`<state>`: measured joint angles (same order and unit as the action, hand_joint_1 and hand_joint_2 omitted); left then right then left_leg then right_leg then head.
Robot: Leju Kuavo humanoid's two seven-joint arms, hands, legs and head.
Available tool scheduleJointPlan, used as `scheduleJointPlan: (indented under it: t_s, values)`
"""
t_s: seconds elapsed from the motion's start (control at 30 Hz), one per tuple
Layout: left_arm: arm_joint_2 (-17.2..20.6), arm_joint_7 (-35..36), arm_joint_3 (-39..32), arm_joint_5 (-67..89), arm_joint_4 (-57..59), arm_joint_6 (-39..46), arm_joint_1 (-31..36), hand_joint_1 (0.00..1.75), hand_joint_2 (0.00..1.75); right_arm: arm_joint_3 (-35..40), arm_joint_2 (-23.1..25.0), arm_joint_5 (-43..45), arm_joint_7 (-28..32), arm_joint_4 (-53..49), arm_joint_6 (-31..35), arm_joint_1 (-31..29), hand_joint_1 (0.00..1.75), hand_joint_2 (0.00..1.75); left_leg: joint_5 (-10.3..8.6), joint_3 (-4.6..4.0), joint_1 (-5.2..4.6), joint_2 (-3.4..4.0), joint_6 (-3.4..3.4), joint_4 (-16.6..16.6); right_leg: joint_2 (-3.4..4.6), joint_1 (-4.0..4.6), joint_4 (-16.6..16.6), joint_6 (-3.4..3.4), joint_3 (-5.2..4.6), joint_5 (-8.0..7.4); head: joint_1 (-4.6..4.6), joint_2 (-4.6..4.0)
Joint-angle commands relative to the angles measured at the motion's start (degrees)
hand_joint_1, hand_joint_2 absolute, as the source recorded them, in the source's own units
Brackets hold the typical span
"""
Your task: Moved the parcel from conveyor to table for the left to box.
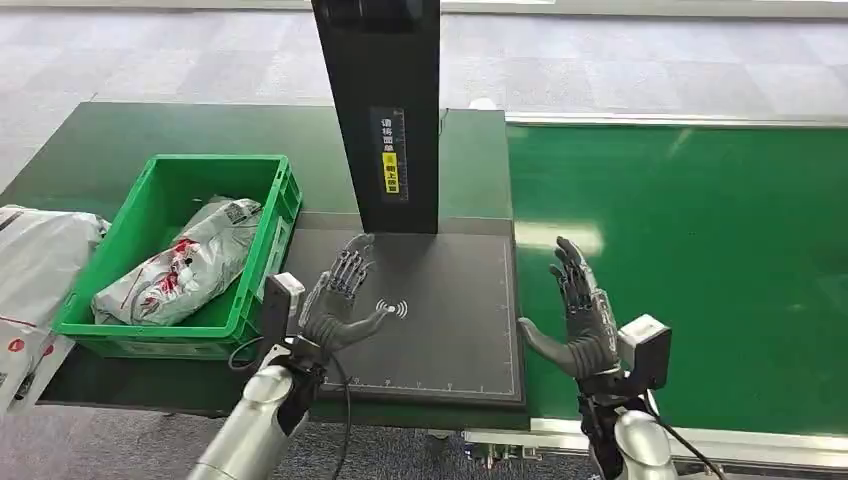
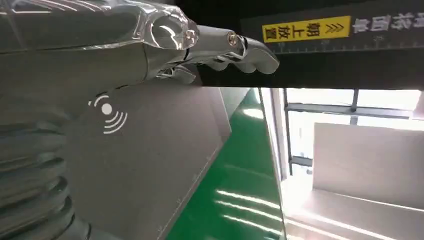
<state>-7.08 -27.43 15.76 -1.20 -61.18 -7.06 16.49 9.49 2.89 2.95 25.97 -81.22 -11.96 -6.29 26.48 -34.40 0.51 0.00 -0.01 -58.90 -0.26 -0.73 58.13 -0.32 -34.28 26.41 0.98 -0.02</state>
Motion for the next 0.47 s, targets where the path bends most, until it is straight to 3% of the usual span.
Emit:
scheduleJointPlan:
  t_s: [0.03, 0.3, 0.47]
  values:
    - [0.72, -0.54, 0.24, 0.39, -5.2, 2.92, -2.03, 0.0, 1.75, 0.8, -0.58, -0.11, -0.61, 2.74, -1.49, -0.92, 0.0, 1.75, 0.03, 0.13, 0.03, 0.07, -0.01, 0.05, 0.08, 0.03, -0.07, -0.01, 0.11, 0.0, 0.0, 0.0]
    - [-0.42, -2.26, -1.59, -2.56, -7.21, 3.75, -4.21, 0.0, 1.75, 2.22, -0.62, 3.63, -3.65, 6.5, -6.75, -2.2, 0.0, 1.75, 0.03, 0.22, 0.03, 0.11, 0.01, 0.12, 0.12, 0.04, -0.15, -0.02, 0.22, -0.01, 0.0, 0.0]
    - [-0.01, -2.38, -1.63, -3.38, -9.12, 3.16, -5.71, 0.0, 1.75, 2.69, -0.47, 3.36, -5.23, 8.06, -6.67, -2.93, 0.0, 1.75, 0.02, 0.13, 0.02, 0.1, 0.0, 0.07, 0.1, 0.02, -0.09, -0.01, 0.13, -0.02, -0.02, 0.0]
